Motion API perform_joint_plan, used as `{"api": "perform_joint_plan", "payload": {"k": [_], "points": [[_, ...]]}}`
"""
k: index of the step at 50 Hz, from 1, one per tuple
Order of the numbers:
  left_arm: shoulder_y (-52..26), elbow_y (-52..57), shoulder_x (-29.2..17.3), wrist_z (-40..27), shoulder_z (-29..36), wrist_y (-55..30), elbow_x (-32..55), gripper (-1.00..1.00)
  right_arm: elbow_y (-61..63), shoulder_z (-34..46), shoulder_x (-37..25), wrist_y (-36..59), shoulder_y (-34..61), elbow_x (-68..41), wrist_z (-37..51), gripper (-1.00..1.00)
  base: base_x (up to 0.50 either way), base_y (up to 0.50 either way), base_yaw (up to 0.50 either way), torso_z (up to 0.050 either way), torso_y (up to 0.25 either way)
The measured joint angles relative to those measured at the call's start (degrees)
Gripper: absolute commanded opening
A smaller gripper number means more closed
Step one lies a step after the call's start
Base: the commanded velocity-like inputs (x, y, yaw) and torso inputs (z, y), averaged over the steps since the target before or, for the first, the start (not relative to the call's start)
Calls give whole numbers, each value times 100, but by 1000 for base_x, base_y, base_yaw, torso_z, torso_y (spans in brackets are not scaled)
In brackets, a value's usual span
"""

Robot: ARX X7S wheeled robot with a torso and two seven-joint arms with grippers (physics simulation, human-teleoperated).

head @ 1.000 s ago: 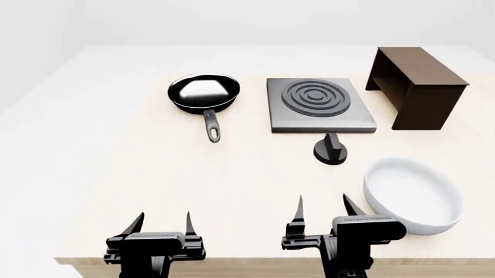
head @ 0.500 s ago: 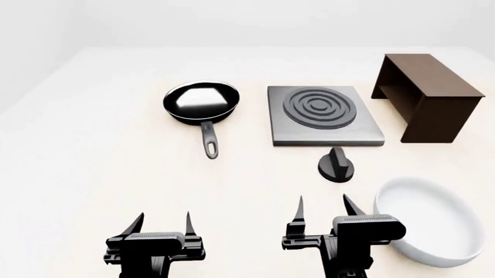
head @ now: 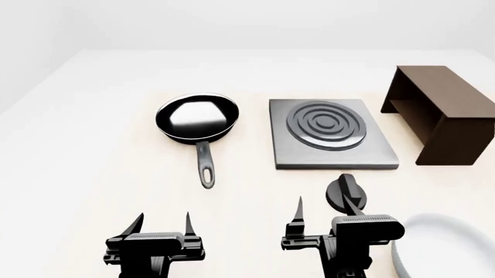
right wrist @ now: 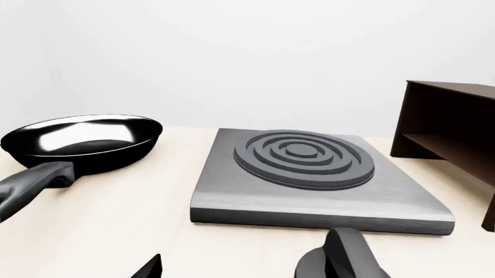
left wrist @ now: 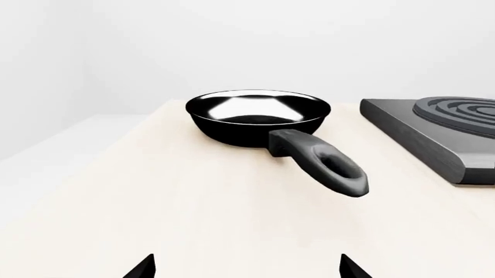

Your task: Turn on the stove.

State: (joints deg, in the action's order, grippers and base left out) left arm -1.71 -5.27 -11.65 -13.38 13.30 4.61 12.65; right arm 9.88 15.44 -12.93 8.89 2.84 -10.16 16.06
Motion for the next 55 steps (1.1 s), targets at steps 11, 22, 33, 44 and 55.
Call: {"api": "perform_joint_plan", "payload": {"k": [11, 22, 33, 44, 55], "points": [[0, -10, -20, -24, 33, 11, 11, 100, -19, 6, -8, -5, -9, -32, 44, 100, 138, 0, 0, 0, 1], [3, -10, -43, -52, 60, 14, 25, 100, -29, 12, -12, 20, -10, -82, 83, 100, 76, 0, 0, 0, 0], [1, -20, -63, -74, 84, 21, 46, 100, -50, 24, -14, 57, 3, -122, 126, 100, 32, 0, 0, 0, 0], [-5, -26, -83, -95, 110, 25, 62, 100, -54, 43, -21, 110, 15, -151, 172, 100, 0, 0, 0, 0, 0], [-11, -5, -105, -120, 142, 9, 73, 100, -149, -13, 14, 388, 110, -344, 217, 100, 0, 0, 0, 0, 0]]}}
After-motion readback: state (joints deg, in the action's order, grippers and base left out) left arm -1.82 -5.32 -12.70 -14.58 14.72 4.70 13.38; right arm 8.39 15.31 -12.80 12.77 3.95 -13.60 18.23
